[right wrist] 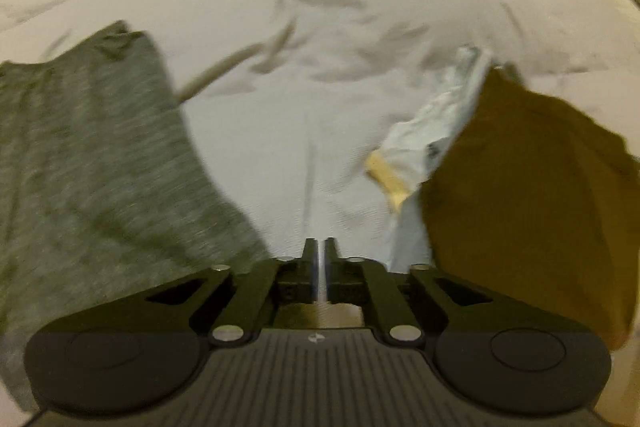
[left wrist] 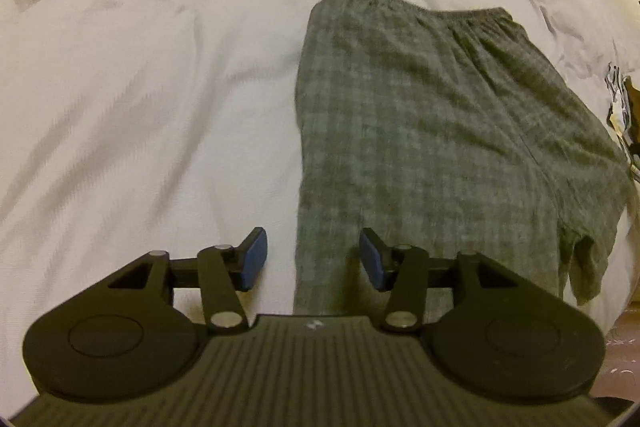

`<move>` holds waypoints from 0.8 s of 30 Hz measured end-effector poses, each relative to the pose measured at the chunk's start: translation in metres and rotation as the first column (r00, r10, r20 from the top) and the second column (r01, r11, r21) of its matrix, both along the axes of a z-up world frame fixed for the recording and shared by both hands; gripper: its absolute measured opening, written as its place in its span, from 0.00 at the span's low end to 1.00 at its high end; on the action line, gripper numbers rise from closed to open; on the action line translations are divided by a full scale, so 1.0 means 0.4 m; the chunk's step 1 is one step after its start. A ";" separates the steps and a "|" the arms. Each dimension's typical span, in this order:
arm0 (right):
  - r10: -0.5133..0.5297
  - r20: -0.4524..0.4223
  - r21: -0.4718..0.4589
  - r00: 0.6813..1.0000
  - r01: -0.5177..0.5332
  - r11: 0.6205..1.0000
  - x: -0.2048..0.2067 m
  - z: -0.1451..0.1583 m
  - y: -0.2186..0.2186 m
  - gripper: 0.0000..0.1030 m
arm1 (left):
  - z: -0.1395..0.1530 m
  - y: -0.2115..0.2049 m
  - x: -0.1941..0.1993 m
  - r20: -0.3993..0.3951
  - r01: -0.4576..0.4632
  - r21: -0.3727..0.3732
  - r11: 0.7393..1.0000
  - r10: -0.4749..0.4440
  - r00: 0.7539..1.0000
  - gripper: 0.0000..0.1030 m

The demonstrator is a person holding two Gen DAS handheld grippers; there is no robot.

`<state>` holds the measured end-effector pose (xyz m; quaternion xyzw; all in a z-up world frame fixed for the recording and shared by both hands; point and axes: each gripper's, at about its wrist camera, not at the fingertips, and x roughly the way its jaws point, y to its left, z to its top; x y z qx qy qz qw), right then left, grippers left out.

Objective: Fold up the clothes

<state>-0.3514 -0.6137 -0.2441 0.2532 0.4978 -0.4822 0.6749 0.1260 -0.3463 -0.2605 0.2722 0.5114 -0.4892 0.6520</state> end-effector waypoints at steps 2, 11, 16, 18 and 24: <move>0.010 0.034 -0.029 0.999 -0.009 1.000 0.019 0.029 0.036 0.16 | -0.002 0.020 0.007 -0.009 -0.007 0.009 1.000 0.007 1.000 0.46; 0.371 0.183 0.065 0.911 -0.387 0.920 0.208 0.043 0.417 0.48 | -0.035 0.097 -0.004 -0.176 -0.036 0.020 0.999 0.039 0.984 0.38; 0.627 0.018 0.030 0.779 -0.627 0.778 0.323 -0.021 0.599 0.57 | -0.066 0.082 -0.020 -0.231 0.013 0.031 0.999 -0.005 0.973 0.03; 0.675 -0.072 0.024 0.734 -0.676 0.737 0.353 -0.057 0.631 0.53 | -0.045 0.081 -0.016 -0.228 0.035 0.014 0.999 -0.031 0.973 0.03; 0.668 -0.167 0.063 0.725 -0.669 0.741 0.333 -0.088 0.616 0.02 | 0.024 0.100 0.035 -0.207 0.037 -0.036 0.999 -0.043 0.977 0.03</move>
